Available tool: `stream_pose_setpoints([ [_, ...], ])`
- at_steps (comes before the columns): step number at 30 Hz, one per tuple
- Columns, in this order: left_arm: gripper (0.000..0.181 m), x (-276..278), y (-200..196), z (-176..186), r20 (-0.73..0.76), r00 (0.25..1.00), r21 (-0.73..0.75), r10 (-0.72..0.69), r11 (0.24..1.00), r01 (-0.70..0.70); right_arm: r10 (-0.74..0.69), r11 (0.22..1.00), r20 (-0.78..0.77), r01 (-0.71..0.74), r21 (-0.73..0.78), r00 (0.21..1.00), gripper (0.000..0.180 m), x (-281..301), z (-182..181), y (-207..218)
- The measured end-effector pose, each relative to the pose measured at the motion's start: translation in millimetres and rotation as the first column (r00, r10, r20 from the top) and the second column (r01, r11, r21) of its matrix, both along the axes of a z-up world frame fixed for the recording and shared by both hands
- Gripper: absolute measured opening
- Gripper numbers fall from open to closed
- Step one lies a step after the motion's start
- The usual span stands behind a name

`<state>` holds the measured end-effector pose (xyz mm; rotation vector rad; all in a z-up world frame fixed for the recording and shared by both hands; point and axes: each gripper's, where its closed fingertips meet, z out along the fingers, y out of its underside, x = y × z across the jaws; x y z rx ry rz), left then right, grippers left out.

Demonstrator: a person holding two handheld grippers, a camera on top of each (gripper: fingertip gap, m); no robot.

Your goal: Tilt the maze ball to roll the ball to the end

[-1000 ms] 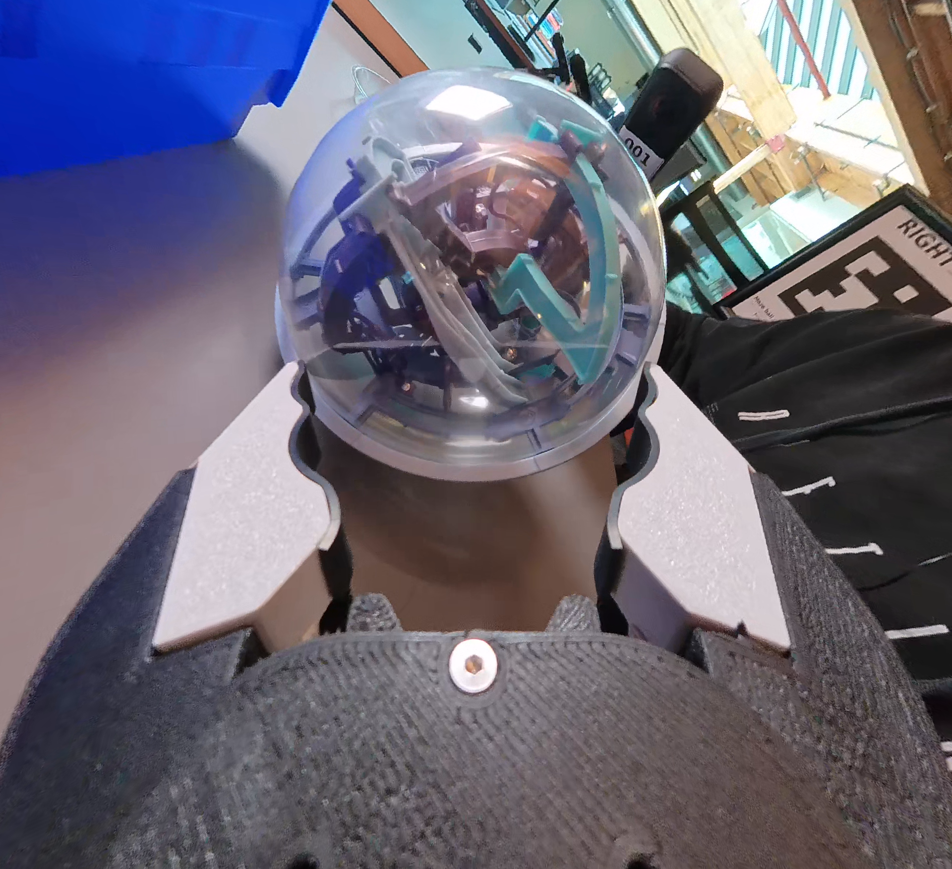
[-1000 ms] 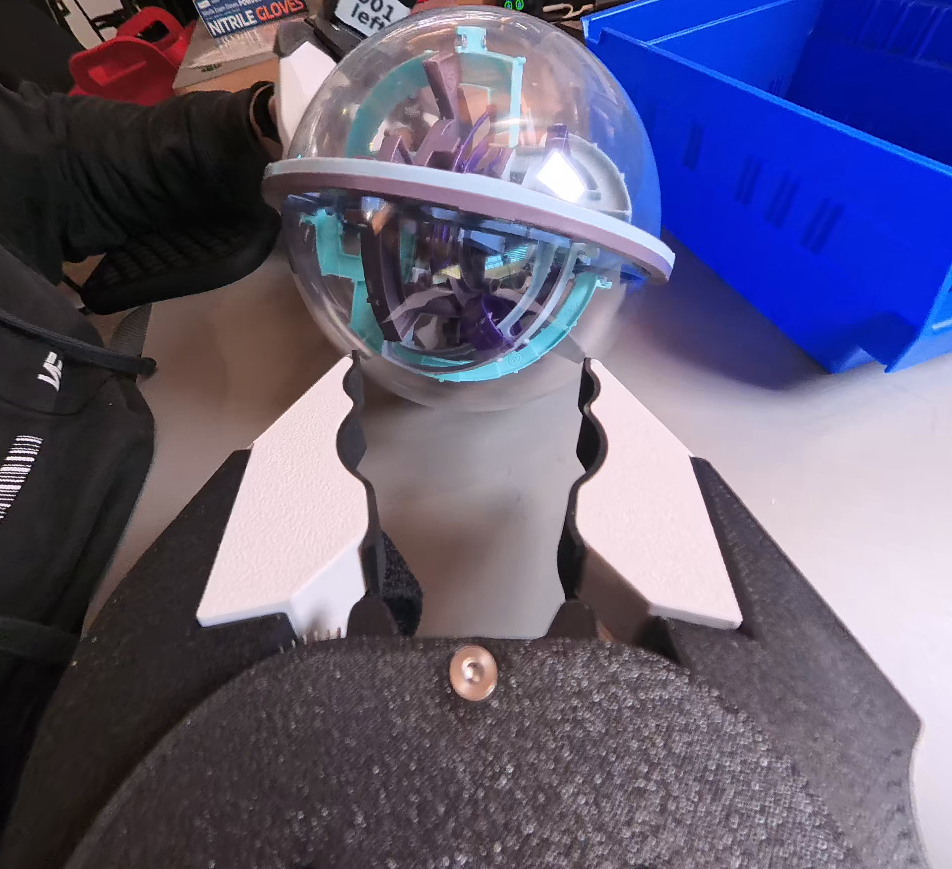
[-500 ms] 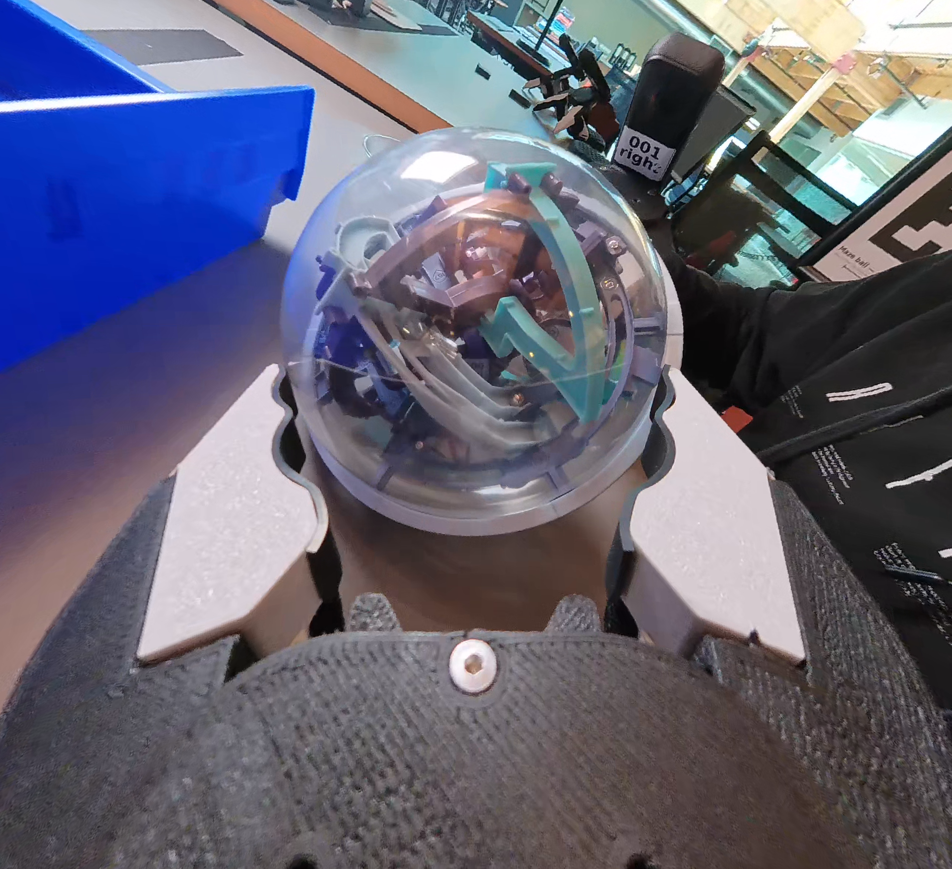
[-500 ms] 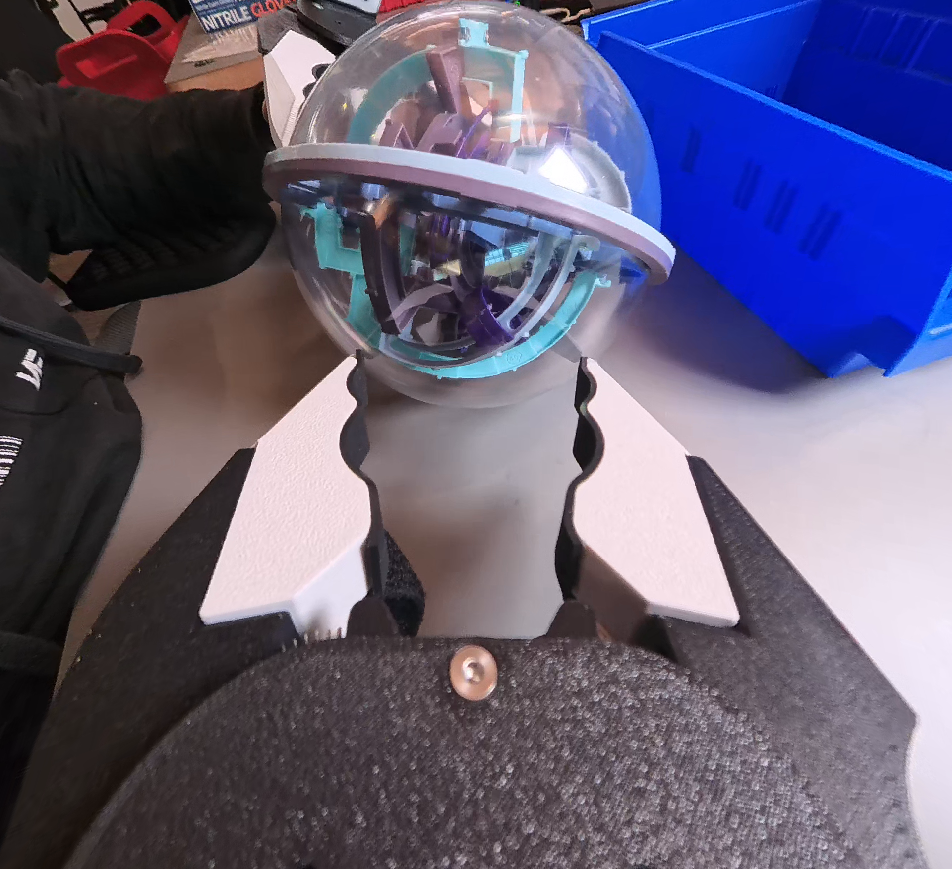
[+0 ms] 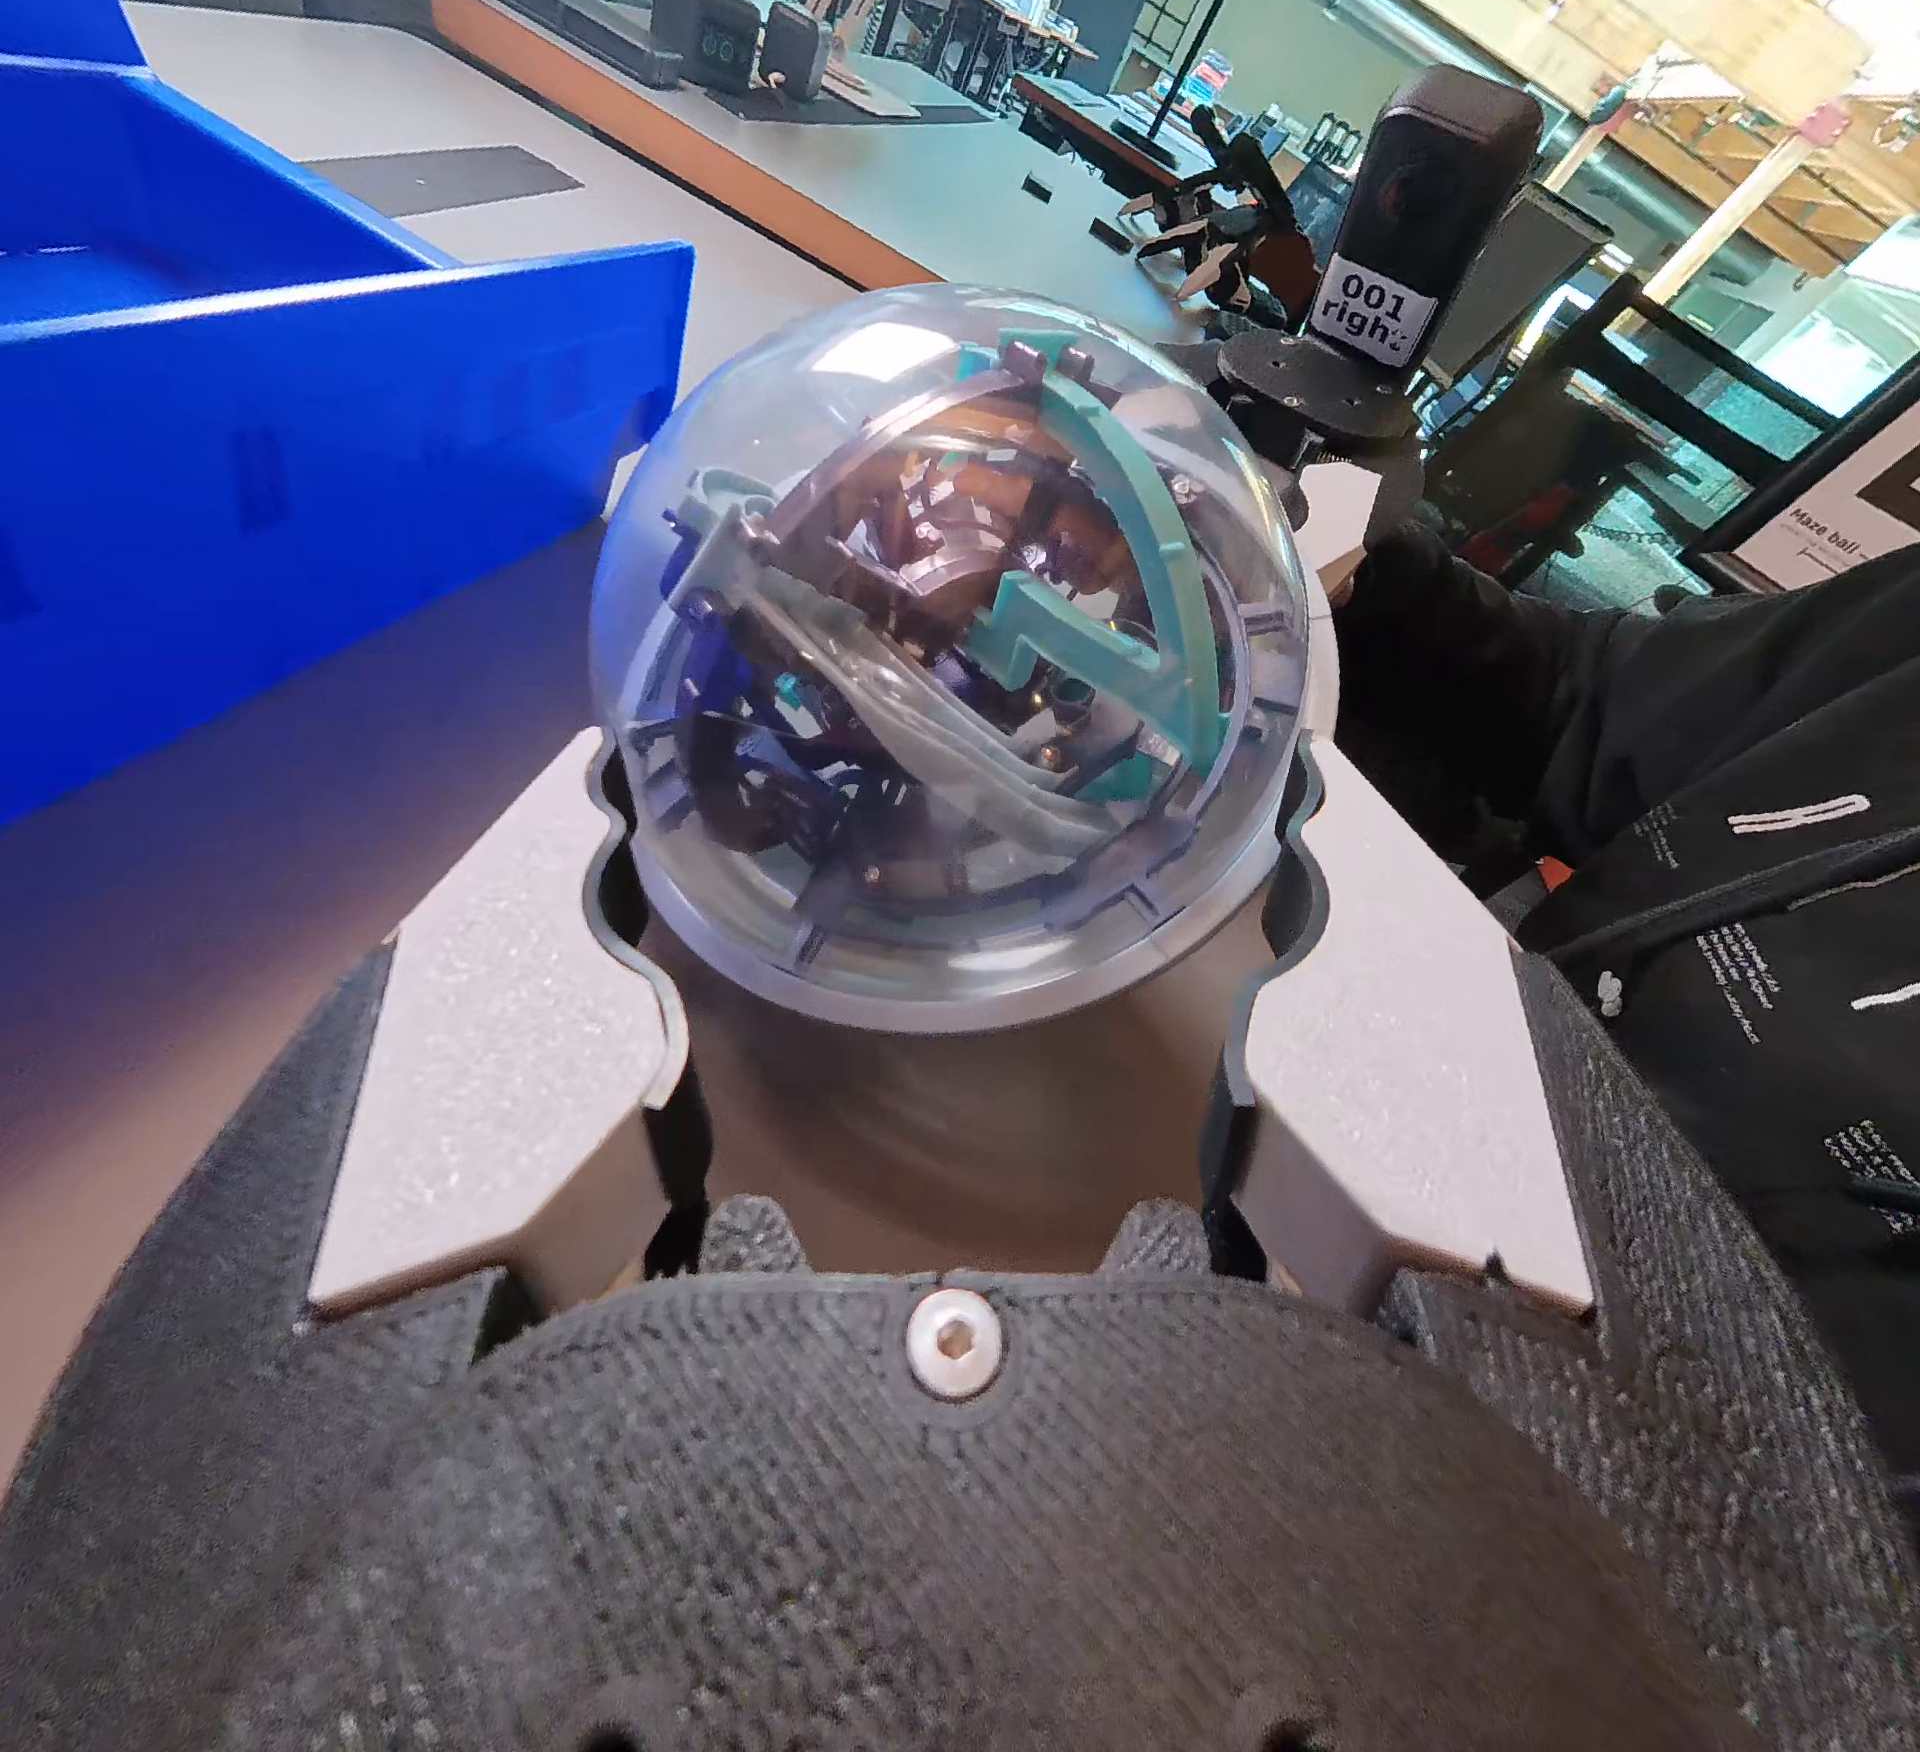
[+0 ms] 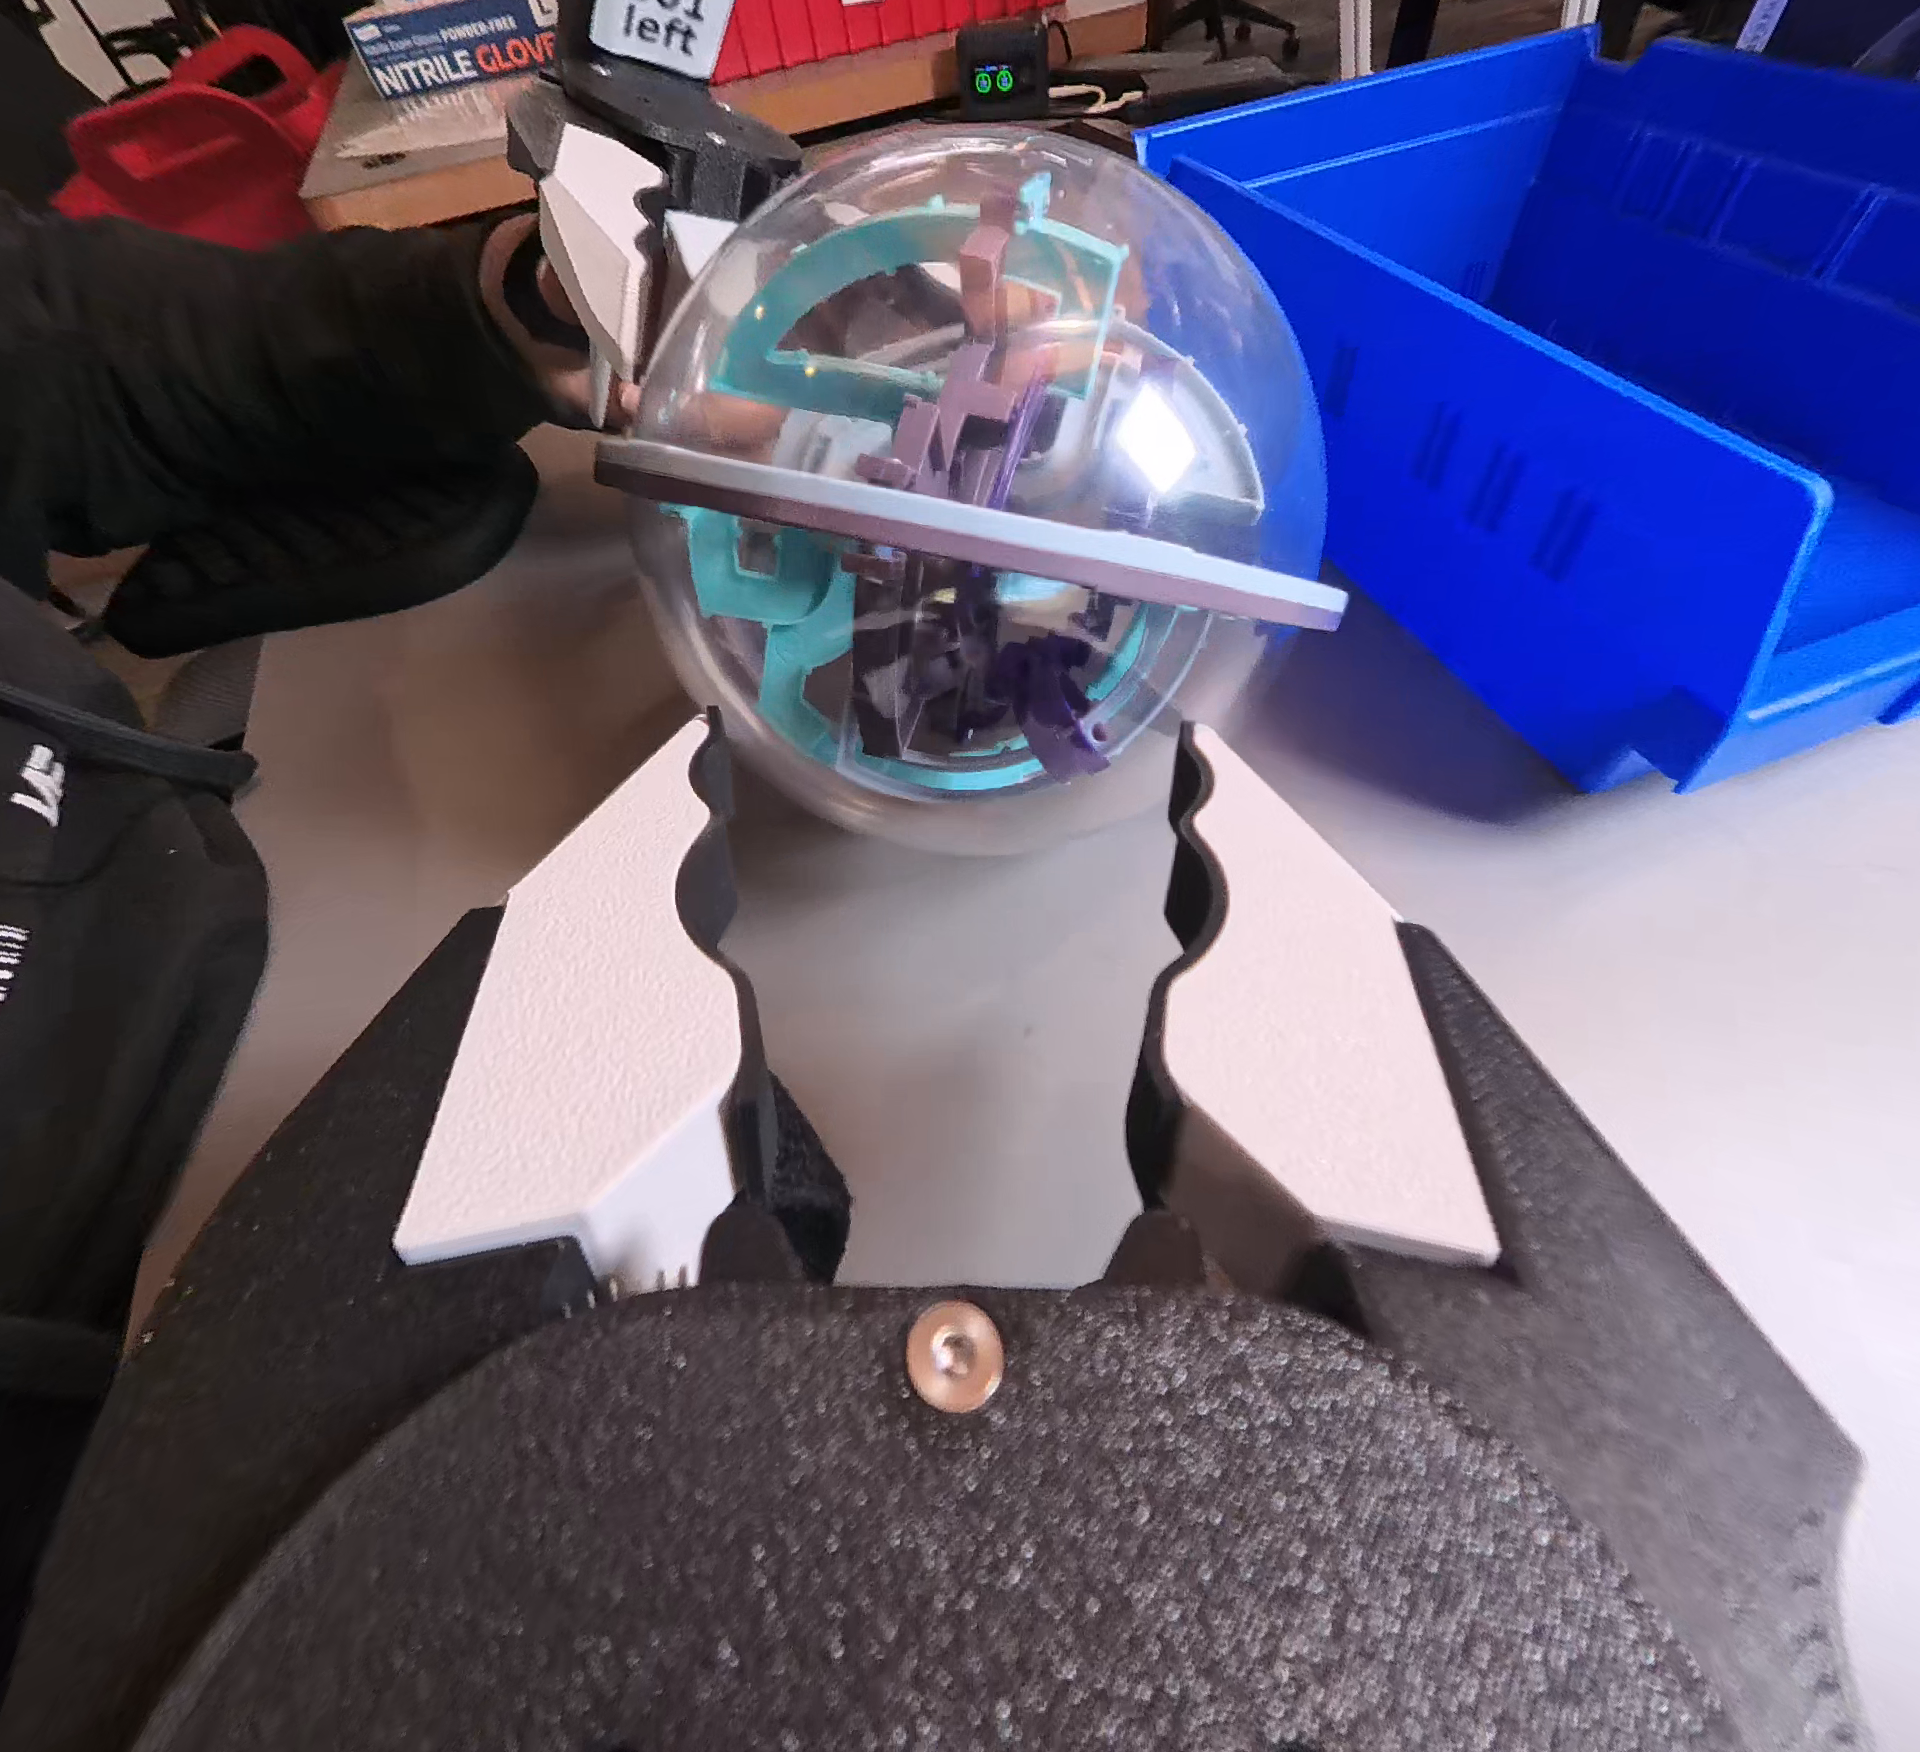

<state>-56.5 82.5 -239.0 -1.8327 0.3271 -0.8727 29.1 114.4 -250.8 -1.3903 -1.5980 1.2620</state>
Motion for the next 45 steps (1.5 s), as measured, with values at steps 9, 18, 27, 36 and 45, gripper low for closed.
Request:
stream_pose_setpoints([
  [9,0.124,-8.8,1.6,7.3,0.031,0.999,0.035,0.023,0.999,-0.025,-0.019,1.000,-0.001,0.019,0.003,1.000,0.083,-2.5,-5.0,5.0],
  [18,0.136,7.0,6.8,-12.4,0.017,0.998,0.017,-0.055,0.998,0.055,-0.028,0.999,-0.003,0.028,0.019,1.000,0.083,-6.4,-8.6,3.7],
  [27,0.135,7.5,3.9,-7.3,-0.109,0.994,0.070,-0.014,0.997,0.022,-0.017,0.998,0.054,0.014,0.055,0.998,0.085,-8.0,-23.6,-0.9],
  [36,0.125,3.0,0.8,-4.8,-0.108,0.994,0.080,0.001,0.997,0.007,-0.068,0.993,-0.016,0.069,0.090,0.998,0.083,-0.9,-1.4,17.2],
  [45,0.118,3.6,0.3,3.9,-0.133,0.990,0.134,0.040,0.991,-0.022,0.007,0.996,-0.025,-0.004,0.091,1.000,0.077,3.2,-4.0,2.8],
])
